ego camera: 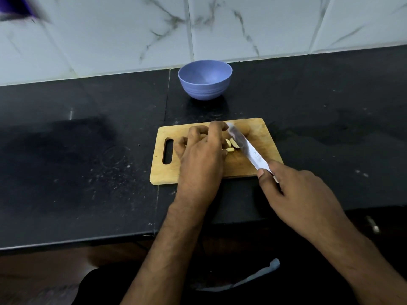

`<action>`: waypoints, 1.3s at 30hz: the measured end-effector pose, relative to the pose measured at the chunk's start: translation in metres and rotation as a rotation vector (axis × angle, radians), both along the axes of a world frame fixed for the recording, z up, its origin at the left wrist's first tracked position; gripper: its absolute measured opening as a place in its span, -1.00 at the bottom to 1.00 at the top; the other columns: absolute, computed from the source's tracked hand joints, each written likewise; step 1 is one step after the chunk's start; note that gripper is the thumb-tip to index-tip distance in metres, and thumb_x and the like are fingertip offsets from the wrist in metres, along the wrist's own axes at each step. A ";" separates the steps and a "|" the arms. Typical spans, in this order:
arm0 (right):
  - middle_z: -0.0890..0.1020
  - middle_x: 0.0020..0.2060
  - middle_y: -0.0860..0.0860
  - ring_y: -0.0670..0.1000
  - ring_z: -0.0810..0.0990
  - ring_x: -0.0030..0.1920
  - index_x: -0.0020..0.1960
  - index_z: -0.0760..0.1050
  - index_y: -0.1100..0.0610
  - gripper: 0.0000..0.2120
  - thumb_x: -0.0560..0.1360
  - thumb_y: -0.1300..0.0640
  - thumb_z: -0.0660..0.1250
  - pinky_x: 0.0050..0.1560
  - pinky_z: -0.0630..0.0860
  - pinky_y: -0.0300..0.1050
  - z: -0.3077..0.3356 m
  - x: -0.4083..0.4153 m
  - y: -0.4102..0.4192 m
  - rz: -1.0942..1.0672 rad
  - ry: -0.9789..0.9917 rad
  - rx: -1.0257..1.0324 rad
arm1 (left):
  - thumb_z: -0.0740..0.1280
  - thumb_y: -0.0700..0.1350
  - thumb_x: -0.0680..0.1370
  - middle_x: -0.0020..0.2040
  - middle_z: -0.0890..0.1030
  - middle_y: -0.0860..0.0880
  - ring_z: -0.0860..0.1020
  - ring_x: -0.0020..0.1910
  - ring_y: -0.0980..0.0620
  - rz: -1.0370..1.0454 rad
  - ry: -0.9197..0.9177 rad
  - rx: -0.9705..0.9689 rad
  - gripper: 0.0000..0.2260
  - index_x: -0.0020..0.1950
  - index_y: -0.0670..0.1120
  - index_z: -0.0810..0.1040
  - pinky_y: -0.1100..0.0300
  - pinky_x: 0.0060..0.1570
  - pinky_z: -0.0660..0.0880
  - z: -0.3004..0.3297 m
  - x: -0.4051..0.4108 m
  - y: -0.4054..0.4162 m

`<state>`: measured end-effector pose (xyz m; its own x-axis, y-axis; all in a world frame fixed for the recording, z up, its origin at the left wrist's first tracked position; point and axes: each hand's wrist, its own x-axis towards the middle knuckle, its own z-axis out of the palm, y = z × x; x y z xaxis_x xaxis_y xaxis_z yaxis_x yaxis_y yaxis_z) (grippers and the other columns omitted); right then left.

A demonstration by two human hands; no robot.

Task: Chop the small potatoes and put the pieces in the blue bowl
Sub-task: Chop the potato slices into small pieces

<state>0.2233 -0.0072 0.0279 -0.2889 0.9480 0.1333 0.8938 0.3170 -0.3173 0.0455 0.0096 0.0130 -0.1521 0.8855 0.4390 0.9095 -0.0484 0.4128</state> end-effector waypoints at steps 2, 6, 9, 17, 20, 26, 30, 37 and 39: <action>0.44 -0.51 -0.06 -0.10 0.44 -0.53 -0.12 0.34 -0.07 -0.78 0.63 -0.13 0.06 -0.51 0.15 -0.27 0.003 0.000 -0.002 0.006 0.001 -0.006 | 0.36 -0.13 0.56 -0.04 0.63 0.15 0.33 0.26 0.10 -0.027 0.018 0.008 -0.62 0.32 0.07 0.35 0.16 0.12 -0.01 0.001 0.003 -0.004; 0.43 -0.49 -0.07 -0.11 0.42 -0.52 -0.14 0.21 -0.12 -0.79 0.64 -0.13 0.05 -0.51 0.14 -0.29 0.005 0.004 -0.011 0.001 -0.049 -0.016 | 0.37 -0.06 0.56 0.05 0.59 0.16 0.39 0.24 0.09 -0.049 -0.061 -0.040 -0.64 0.30 0.08 0.34 0.08 0.19 0.12 0.001 0.003 -0.013; 0.47 -0.44 -0.06 -0.12 0.47 -0.47 -0.10 0.25 -0.14 -0.82 0.64 -0.15 0.01 -0.49 0.21 -0.30 0.008 0.008 -0.020 0.022 -0.094 -0.075 | 0.37 -0.02 0.57 0.08 0.58 0.16 0.37 0.25 0.05 -0.027 -0.023 -0.058 -0.70 0.25 0.08 0.38 -0.01 0.24 0.19 0.000 0.001 -0.017; 0.49 -0.40 -0.08 -0.12 0.48 -0.44 -0.08 0.30 -0.11 -0.73 0.63 -0.20 -0.07 -0.49 0.24 -0.32 0.016 0.011 -0.028 0.022 -0.162 -0.096 | 0.37 0.03 0.57 0.03 0.54 0.12 0.34 0.24 0.03 0.048 0.013 -0.029 -0.86 0.09 0.06 0.58 0.08 0.15 0.08 -0.005 -0.003 -0.022; 0.50 -0.40 -0.07 -0.12 0.49 -0.42 -0.05 0.33 -0.10 -0.72 0.62 -0.20 -0.07 -0.47 0.29 -0.29 0.015 0.009 -0.026 0.031 -0.164 -0.092 | 0.36 0.05 0.58 0.01 0.54 0.08 0.34 0.24 0.01 0.061 0.033 -0.034 -0.85 0.09 0.08 0.68 0.01 0.17 0.14 -0.007 -0.004 -0.023; 0.48 -0.38 -0.08 -0.14 0.46 -0.41 -0.08 0.26 -0.12 -0.76 0.63 -0.18 -0.08 -0.45 0.28 -0.27 0.016 0.005 -0.026 0.037 -0.200 -0.089 | 0.36 0.05 0.58 0.02 0.53 0.08 0.30 0.22 0.02 0.075 0.036 -0.025 -0.85 0.07 0.08 0.69 0.04 0.14 0.12 -0.008 -0.006 -0.025; 0.48 -0.37 -0.07 -0.14 0.45 -0.42 -0.09 0.22 -0.13 -0.79 0.65 -0.14 -0.07 -0.46 0.26 -0.29 0.020 0.000 -0.027 0.044 -0.227 -0.137 | 0.37 0.03 0.58 0.02 0.55 0.07 0.33 0.23 0.01 0.075 0.023 -0.026 -0.87 0.06 0.06 0.67 0.03 0.15 0.13 -0.008 -0.005 -0.025; 0.47 -0.37 -0.10 -0.13 0.48 -0.38 -0.06 0.30 -0.13 -0.79 0.65 -0.12 -0.04 -0.42 0.35 -0.20 0.014 -0.007 -0.019 0.020 -0.177 -0.095 | 0.38 0.13 0.55 0.07 0.51 0.15 0.27 0.27 0.07 0.078 -0.038 -0.065 -0.80 0.10 0.08 0.63 0.05 0.17 0.12 -0.007 -0.007 -0.029; 0.47 -0.42 -0.09 -0.13 0.47 -0.45 -0.09 0.27 -0.15 -0.81 0.65 -0.14 -0.02 -0.47 0.27 -0.27 0.015 -0.005 -0.022 0.014 -0.137 -0.085 | 0.37 0.20 0.52 0.12 0.51 0.16 0.25 0.30 0.08 0.074 -0.048 -0.078 -0.71 0.15 0.08 0.60 0.07 0.17 0.11 -0.009 -0.011 -0.032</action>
<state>0.2185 -0.0296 0.0431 -0.3123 0.9499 0.0108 0.9262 0.3070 -0.2189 0.0347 -0.0227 0.0043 -0.2371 0.9022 0.3602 0.8885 0.0515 0.4559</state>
